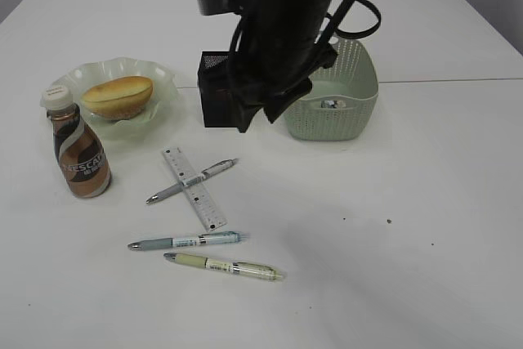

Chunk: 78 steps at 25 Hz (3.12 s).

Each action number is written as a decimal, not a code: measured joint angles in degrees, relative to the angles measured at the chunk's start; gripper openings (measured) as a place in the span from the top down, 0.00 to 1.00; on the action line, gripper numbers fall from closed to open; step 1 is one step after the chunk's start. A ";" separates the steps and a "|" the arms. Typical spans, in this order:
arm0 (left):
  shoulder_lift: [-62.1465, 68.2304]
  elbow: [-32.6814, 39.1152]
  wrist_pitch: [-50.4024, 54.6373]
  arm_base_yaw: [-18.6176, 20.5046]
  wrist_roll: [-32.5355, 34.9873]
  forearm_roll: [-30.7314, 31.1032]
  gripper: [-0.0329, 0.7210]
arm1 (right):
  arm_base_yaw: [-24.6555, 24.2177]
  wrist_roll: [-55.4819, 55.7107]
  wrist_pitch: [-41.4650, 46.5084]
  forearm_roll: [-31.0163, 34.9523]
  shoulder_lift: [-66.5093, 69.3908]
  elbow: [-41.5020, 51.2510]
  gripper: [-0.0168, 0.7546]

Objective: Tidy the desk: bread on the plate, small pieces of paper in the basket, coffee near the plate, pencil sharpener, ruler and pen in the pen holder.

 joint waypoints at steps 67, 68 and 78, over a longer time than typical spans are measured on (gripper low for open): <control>0.00 0.00 0.00 0.00 -0.59 -0.37 0.35 | 5.89 -4.11 -14.90 -5.16 35.45 -30.89 0.45; 0.00 0.00 0.00 0.00 -0.59 -0.27 0.35 | 5.89 -4.11 -14.90 -5.16 35.45 -30.89 0.45; 0.00 0.00 0.00 0.00 -0.59 0.64 0.35 | 5.77 -4.11 -14.29 -5.16 35.45 -30.89 0.45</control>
